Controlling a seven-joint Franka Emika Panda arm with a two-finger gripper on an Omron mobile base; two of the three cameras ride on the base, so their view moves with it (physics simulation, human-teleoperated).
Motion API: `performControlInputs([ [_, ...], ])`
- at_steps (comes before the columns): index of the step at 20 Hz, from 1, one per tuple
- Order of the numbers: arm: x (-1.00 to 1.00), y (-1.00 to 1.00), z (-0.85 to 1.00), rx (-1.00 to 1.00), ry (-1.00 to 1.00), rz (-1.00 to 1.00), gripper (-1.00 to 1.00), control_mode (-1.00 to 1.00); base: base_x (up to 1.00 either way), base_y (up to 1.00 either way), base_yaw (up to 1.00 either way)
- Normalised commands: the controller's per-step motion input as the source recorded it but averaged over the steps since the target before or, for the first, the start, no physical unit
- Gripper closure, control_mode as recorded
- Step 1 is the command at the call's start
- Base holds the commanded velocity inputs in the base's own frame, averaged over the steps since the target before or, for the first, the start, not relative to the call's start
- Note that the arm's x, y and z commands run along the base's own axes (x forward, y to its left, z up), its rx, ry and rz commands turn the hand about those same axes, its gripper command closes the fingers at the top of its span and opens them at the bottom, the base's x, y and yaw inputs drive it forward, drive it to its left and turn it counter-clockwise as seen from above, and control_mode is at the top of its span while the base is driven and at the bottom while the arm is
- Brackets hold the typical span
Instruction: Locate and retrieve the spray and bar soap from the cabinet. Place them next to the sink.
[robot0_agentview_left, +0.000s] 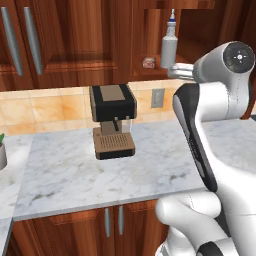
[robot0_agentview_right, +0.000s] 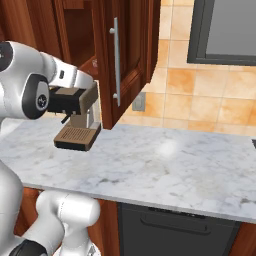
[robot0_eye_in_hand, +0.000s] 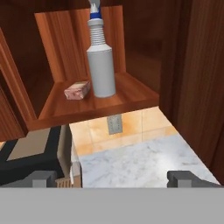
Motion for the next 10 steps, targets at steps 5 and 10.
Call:
performControlInputs([
  [5, 0.04, -0.01, 0.12, -0.01, 0.03, 0.00, -1.00, -1.00, 0.00, 0.00, 0.00],
  [10, 0.16, -0.07, 0.25, -0.04, 0.05, 0.00, -1.00, -1.00, 0.00, 0.00, 0.00],
])
